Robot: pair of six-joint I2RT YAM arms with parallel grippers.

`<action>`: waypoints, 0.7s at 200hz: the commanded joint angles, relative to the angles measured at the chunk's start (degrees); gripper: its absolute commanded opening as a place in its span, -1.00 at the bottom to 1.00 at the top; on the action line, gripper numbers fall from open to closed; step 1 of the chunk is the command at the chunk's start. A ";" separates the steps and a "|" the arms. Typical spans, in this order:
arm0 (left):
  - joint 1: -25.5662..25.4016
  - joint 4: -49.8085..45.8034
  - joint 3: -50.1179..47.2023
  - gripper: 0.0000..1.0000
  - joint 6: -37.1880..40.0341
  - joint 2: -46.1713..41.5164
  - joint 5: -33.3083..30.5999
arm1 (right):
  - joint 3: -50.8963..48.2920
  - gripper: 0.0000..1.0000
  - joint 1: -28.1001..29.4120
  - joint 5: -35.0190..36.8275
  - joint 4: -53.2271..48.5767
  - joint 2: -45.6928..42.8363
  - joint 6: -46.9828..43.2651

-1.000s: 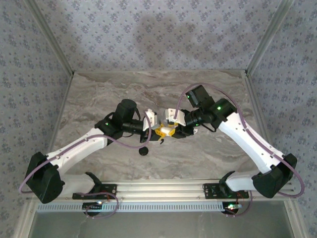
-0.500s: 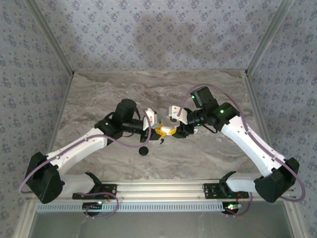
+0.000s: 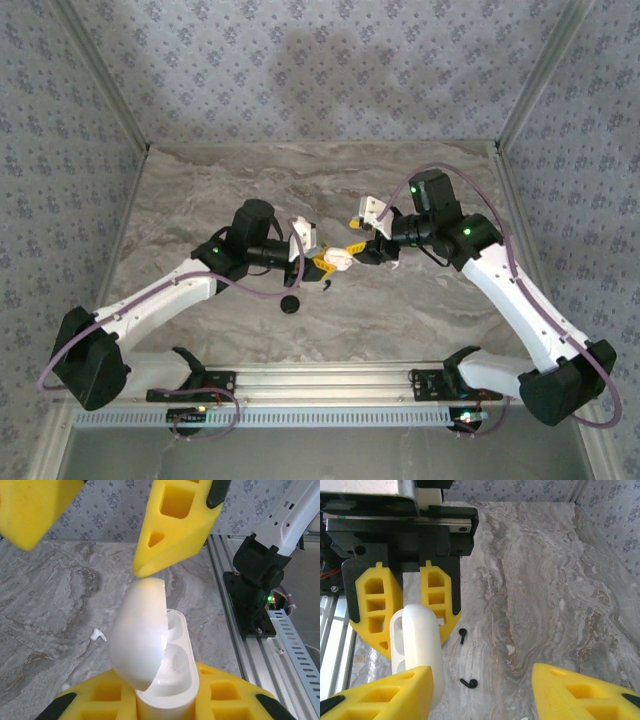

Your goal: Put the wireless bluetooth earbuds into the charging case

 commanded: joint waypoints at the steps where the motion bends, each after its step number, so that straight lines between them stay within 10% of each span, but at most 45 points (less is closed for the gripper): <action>1: 0.37 6.15 -1.74 -0.64 -3.69 -1.49 2.97 | -1.78 0.11 -0.47 0.70 0.95 -0.14 1.56; 140: 1.09 30.31 -10.57 -0.64 -19.70 1.76 -0.35 | -8.22 0.14 -10.48 -5.98 10.87 -7.16 22.18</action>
